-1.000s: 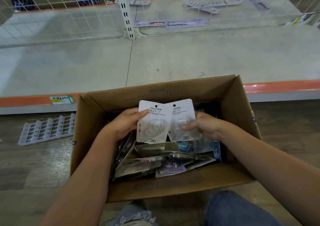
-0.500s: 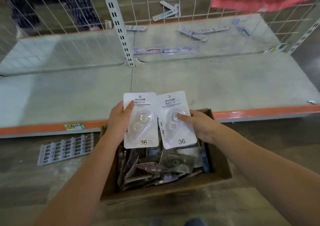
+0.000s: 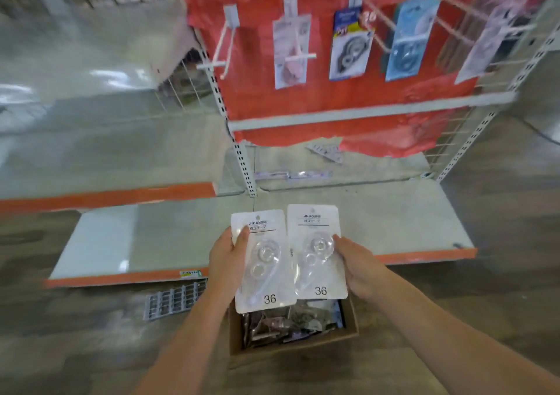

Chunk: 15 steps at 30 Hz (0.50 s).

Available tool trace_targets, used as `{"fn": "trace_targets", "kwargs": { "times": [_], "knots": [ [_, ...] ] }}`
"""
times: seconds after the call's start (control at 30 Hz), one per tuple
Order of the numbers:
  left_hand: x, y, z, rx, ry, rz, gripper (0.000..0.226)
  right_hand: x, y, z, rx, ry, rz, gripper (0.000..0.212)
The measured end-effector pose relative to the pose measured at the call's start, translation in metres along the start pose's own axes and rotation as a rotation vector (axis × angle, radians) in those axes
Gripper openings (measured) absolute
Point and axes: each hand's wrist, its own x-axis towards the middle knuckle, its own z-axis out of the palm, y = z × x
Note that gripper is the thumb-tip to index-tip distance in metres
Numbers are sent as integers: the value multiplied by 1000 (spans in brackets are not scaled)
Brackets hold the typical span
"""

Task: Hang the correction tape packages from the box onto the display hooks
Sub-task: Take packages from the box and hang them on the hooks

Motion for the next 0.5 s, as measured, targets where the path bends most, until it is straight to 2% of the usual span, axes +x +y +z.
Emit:
{"fn": "trace_targets", "kwargs": {
  "times": [0.2,0.27,0.37,0.5],
  "knots": [
    [-32,107,-57,-33,25,104,22,-92,-87,23,-117,10,-177,38],
    [-42,139,-74,-47,22,155,18,-117,-114,34,-147,14,-251,38],
    [-54,188,-103,-100,30,257,13,-175,-160,61,-144,27,-374,28],
    [-55,230,-132,-117,33,309,29,-227,-206,83,-146,102,-548,21]
  ]
}}
